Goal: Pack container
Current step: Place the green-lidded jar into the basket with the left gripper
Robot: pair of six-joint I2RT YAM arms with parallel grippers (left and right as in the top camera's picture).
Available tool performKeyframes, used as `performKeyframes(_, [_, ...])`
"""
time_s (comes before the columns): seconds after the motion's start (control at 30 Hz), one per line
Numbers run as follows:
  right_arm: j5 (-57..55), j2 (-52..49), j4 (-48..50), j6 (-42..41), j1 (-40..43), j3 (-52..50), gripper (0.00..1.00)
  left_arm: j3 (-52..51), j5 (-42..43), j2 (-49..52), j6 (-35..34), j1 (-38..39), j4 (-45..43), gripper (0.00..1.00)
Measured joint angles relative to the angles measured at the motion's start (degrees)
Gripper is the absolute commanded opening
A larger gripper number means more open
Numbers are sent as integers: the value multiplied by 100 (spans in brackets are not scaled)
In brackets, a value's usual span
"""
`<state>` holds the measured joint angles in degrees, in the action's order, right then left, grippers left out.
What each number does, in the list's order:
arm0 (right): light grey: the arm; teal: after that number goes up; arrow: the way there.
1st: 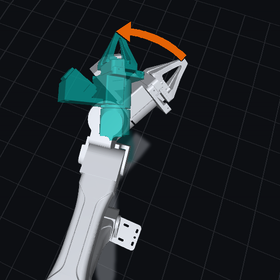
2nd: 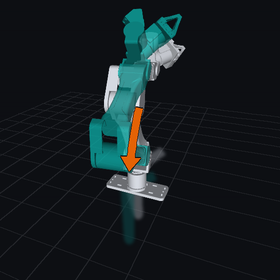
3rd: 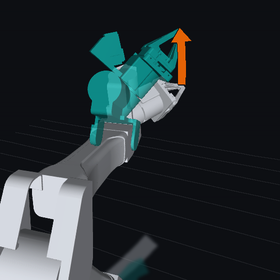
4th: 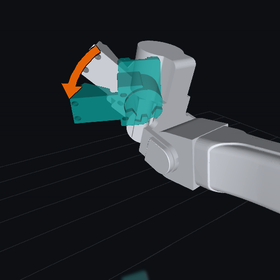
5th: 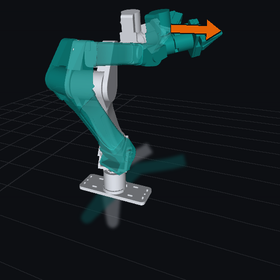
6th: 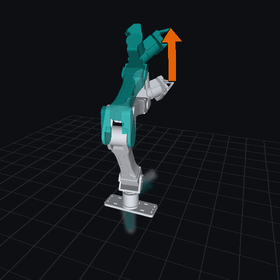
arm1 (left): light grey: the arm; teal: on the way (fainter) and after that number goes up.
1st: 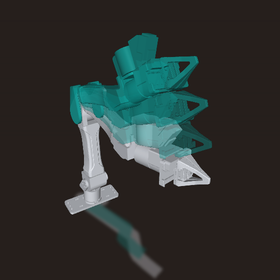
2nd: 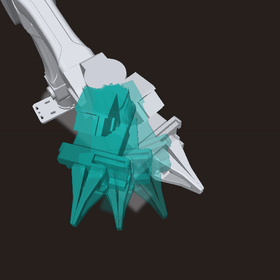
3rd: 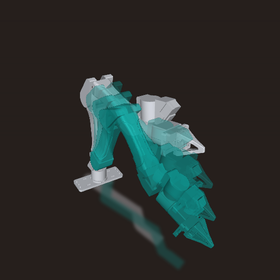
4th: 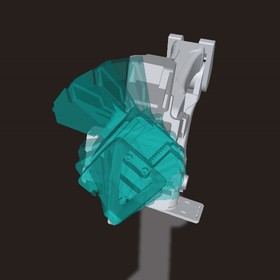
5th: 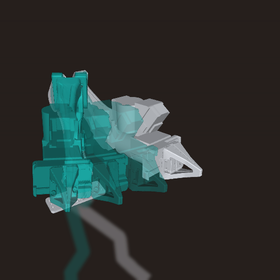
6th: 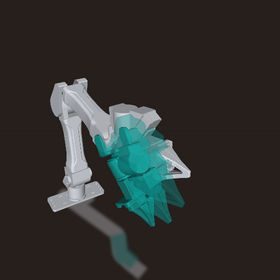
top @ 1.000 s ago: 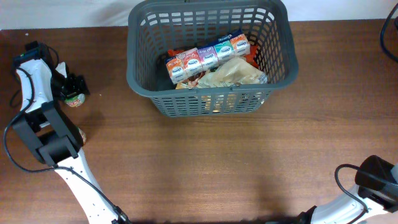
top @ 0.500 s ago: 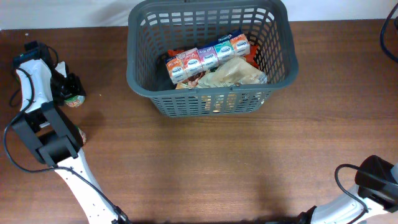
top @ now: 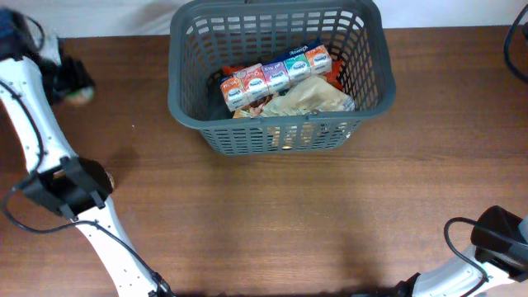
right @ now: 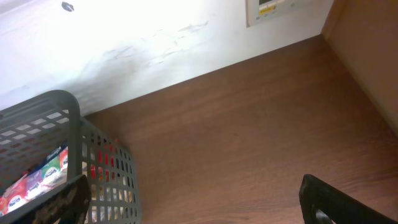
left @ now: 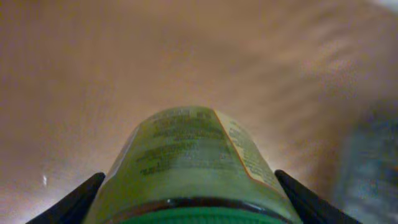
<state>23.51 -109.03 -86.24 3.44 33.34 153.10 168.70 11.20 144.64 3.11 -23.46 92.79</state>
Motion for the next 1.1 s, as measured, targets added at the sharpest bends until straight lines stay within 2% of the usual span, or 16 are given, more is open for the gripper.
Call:
performKeyframes(0.07, [0, 0, 0, 2, 0, 0, 99, 660, 223, -76, 142, 179, 105, 2])
performKeyframes(0.17, [0, 0, 0, 0, 0, 0, 99, 938, 409, -485, 588, 658, -35, 2])
performKeyframes(0.3, [-2, 0, 0, 2, 0, 0, 99, 988, 555, -1058, 1475, 1589, -289, 2])
performKeyframes(0.5, [0, 0, 0, 2, 0, 0, 99, 1014, 544, -1491, 3069, 3283, -170, 2])
performKeyframes(0.63, [-2, 0, 0, 2, 0, 0, 99, 879, 243, -1488, 3569, 3958, 122, 2])
performKeyframes(0.8, [0, 0, 0, 2, 0, 0, 99, 151, -175, -1488, 3770, 4358, 389, 2])
performKeyframes(1.1, [-2, 0, 0, 2, 0, 0, 99, -2194, -468, -1460, 4074, 4238, 387, 2])
